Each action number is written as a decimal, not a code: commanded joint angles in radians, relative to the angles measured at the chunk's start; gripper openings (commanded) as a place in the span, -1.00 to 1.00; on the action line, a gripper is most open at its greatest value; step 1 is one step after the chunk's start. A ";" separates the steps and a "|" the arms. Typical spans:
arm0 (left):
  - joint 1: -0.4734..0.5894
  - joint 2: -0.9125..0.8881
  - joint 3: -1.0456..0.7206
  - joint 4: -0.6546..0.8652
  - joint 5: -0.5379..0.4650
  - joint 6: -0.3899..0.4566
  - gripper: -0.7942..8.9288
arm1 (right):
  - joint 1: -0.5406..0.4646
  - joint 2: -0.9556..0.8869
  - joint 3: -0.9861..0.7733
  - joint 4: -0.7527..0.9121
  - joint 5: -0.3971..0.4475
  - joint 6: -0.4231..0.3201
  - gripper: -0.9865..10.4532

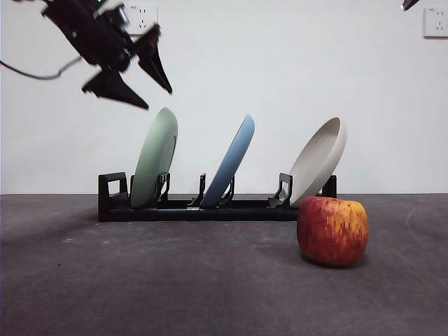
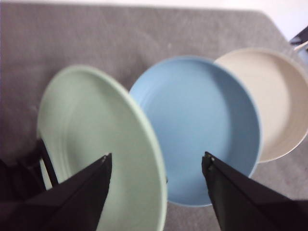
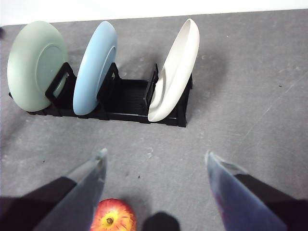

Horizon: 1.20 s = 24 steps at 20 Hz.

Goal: Take the green plate from the plate rack,put the plate on the table,take the apple from the table,put the apple in the plate

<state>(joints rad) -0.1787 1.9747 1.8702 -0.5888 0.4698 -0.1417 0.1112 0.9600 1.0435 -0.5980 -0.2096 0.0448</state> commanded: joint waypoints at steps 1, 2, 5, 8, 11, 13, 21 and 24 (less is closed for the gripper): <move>-0.017 0.041 0.001 0.014 -0.013 0.014 -0.19 | 0.000 0.001 0.003 0.006 0.000 0.006 -0.22; -0.024 0.051 0.001 0.016 -0.034 0.014 -0.19 | 0.000 0.001 0.003 0.006 0.000 0.006 -0.22; -0.035 0.053 0.001 0.029 -0.077 0.015 -0.29 | 0.000 0.002 0.003 0.006 0.000 0.007 -0.22; -0.036 0.053 0.001 0.033 -0.047 0.041 -0.85 | 0.000 0.002 0.003 0.005 0.000 0.008 -0.22; -0.035 0.053 0.001 0.027 -0.049 0.041 -0.85 | 0.000 0.002 0.003 0.006 0.001 0.009 -0.22; -0.035 0.051 0.002 0.030 -0.048 0.041 -0.85 | 0.000 0.002 0.003 0.005 0.002 0.009 -0.22; -0.044 -0.096 0.003 0.080 0.032 0.037 -0.85 | 0.000 0.009 0.003 0.005 0.002 0.007 -0.22; -0.044 -0.213 0.003 0.062 0.135 0.038 -0.85 | 0.000 0.011 0.003 0.006 0.003 0.006 -0.22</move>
<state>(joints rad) -0.2226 1.7679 1.8702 -0.5316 0.5854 -0.1207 0.1112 0.9661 1.0435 -0.5980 -0.2089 0.0448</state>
